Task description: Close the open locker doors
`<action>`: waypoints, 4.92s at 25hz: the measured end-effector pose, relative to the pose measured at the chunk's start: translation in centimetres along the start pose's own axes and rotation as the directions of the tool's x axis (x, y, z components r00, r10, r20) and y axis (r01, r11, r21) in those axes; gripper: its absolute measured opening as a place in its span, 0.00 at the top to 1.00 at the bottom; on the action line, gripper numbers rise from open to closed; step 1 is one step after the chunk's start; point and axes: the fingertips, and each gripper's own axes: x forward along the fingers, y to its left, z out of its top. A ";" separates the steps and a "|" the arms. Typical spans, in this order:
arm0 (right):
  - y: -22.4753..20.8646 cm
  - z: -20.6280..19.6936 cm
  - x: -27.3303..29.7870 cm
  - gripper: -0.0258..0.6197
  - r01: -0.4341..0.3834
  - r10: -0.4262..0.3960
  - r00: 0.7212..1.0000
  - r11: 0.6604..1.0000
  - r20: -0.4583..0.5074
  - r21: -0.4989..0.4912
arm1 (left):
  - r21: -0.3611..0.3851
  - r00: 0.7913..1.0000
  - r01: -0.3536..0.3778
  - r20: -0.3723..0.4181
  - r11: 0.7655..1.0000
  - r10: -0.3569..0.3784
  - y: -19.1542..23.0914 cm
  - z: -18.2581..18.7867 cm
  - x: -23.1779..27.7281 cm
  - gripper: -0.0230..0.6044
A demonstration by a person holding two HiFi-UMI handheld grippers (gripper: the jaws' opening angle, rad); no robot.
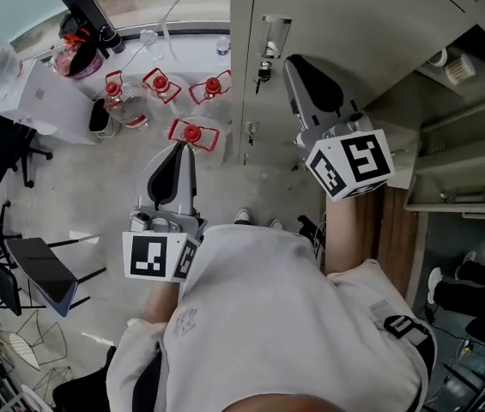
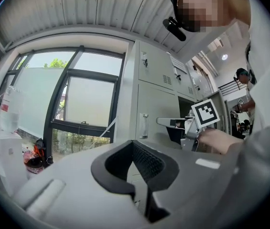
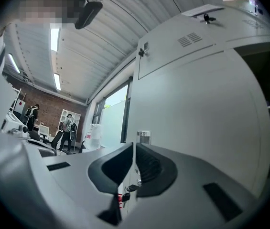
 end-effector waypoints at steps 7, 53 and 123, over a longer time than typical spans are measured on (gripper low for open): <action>-0.8 0.0 -8.8 0.94 0.112 -0.112 0.994 0.994 0.001 -0.007 | -0.006 0.987 0.162 -0.003 0.987 -0.162 -5.2 -0.7 3.1 0.96; -19.0 1.9 -42.3 0.94 0.101 -0.106 0.993 0.991 0.049 0.091 | -0.003 0.941 0.339 0.025 0.941 -0.339 -42.9 -1.2 7.2 0.96; -19.3 -0.9 -17.1 0.81 0.014 -0.013 1.000 0.998 -0.016 0.066 | -0.007 0.983 0.181 -0.008 0.984 -0.181 -23.5 -0.3 10.9 0.96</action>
